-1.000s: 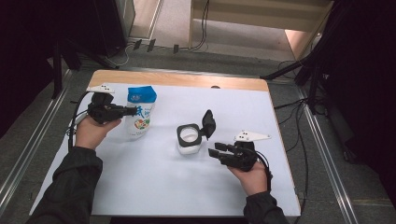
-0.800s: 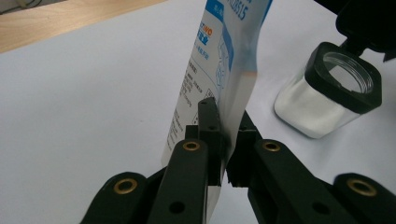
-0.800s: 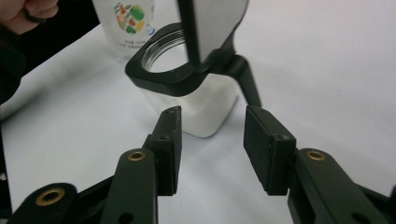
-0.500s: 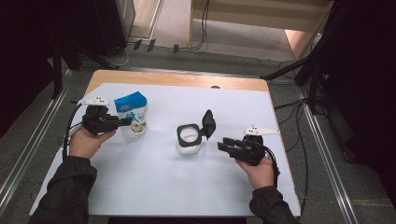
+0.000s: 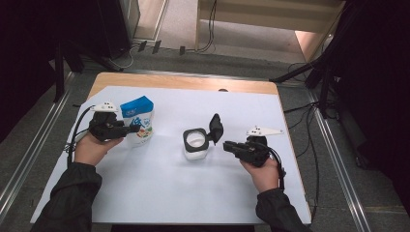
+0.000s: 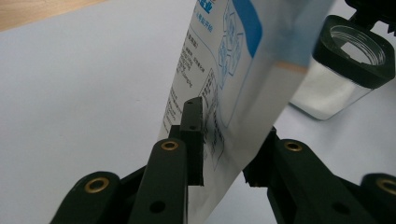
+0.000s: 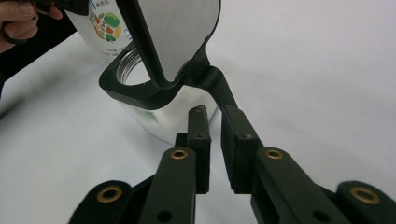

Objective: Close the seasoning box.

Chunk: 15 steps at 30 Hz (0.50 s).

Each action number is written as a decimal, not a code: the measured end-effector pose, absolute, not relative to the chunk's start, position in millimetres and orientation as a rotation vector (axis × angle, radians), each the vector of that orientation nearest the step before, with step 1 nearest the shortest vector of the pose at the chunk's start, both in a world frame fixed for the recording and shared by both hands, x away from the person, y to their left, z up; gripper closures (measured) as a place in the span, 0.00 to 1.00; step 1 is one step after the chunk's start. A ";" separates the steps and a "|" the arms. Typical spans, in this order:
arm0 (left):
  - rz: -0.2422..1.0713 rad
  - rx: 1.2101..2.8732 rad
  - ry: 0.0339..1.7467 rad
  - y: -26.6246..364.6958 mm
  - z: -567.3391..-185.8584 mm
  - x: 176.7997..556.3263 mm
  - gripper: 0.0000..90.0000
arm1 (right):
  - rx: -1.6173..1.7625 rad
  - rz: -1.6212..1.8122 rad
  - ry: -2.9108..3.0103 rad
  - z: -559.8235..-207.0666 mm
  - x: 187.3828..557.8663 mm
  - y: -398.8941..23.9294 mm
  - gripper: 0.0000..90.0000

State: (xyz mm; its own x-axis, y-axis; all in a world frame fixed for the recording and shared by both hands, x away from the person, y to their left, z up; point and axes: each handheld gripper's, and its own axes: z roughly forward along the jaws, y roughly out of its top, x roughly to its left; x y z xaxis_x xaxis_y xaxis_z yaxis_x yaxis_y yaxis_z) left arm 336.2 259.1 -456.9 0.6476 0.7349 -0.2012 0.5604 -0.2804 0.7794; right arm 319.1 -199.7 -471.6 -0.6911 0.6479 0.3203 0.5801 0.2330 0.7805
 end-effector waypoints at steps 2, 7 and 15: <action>0.244 1.971 1.006 259.5 -457.1 336.5 0.81 | 1.201 1.462 2.405 -472.4 321.7 -199.7 1.00; 0.238 1.979 0.987 258.8 -457.1 335.5 0.71 | 1.217 1.500 2.373 -472.4 328.9 -198.1 1.00; 0.249 1.973 1.013 262.7 -455.9 335.2 0.56 | 1.210 1.573 2.308 -465.3 344.9 -192.6 1.00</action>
